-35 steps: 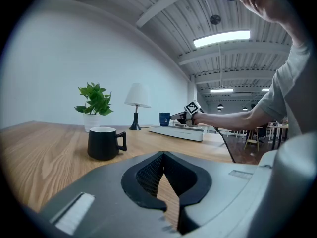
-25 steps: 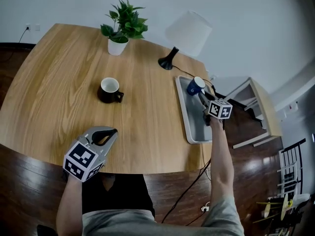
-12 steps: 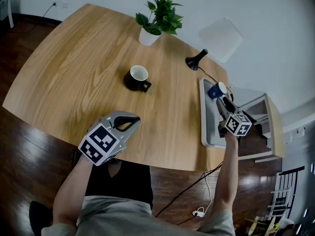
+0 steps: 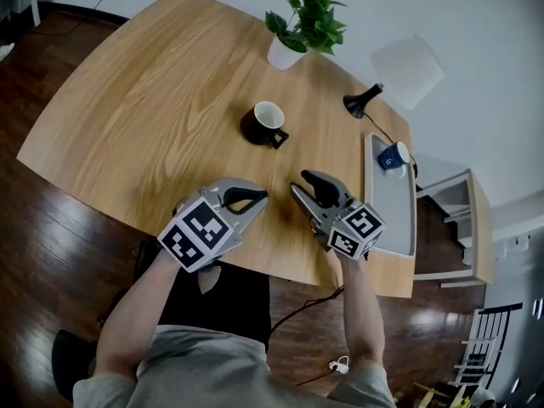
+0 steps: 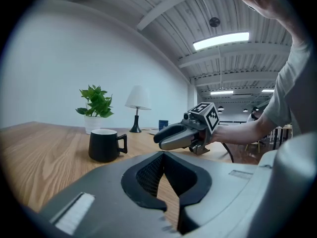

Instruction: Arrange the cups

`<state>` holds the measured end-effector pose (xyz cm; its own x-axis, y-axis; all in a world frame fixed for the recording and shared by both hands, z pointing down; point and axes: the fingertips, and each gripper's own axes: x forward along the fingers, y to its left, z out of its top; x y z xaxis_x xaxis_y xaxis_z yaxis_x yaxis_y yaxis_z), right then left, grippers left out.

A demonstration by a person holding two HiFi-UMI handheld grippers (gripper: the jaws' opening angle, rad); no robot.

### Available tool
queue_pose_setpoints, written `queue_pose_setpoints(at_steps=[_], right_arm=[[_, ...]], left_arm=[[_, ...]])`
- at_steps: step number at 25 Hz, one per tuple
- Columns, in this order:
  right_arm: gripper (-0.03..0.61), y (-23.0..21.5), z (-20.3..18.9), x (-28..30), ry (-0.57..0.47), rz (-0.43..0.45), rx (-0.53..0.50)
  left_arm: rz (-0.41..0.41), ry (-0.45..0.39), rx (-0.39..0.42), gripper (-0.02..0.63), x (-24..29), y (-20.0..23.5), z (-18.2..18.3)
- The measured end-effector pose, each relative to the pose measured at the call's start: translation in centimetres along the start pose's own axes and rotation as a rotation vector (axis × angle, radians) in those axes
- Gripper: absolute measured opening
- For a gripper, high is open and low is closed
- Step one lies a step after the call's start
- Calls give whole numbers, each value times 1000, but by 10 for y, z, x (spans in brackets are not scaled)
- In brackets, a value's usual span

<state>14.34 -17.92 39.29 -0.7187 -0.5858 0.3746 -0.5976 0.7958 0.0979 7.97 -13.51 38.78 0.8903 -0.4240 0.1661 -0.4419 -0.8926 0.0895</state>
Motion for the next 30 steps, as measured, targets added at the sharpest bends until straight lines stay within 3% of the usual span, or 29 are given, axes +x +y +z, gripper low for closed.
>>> queue_pose_setpoints(at_steps=[10, 13, 16, 18, 21, 28, 30], right_arm=[[123, 19, -2, 32, 3, 77, 81], [123, 11, 1, 33, -3, 41, 56], [123, -12, 11, 37, -27, -61, 35], [166, -29, 17, 42, -30, -125, 8], [175, -47, 24, 56, 3, -167, -48], [173, -61, 17, 87, 108, -131, -113], [129, -60, 15, 93, 116, -107, -123]], left_arm=[[7, 4, 3, 8, -1, 1, 0], [13, 7, 9, 9, 0, 1, -1], [13, 14, 9, 8, 0, 1, -3], [15, 13, 8, 8, 0, 2, -3], [15, 15, 10, 8, 0, 2, -2], [22, 9, 6, 9, -2, 2, -2], [22, 6, 5, 8, -3, 2, -1]])
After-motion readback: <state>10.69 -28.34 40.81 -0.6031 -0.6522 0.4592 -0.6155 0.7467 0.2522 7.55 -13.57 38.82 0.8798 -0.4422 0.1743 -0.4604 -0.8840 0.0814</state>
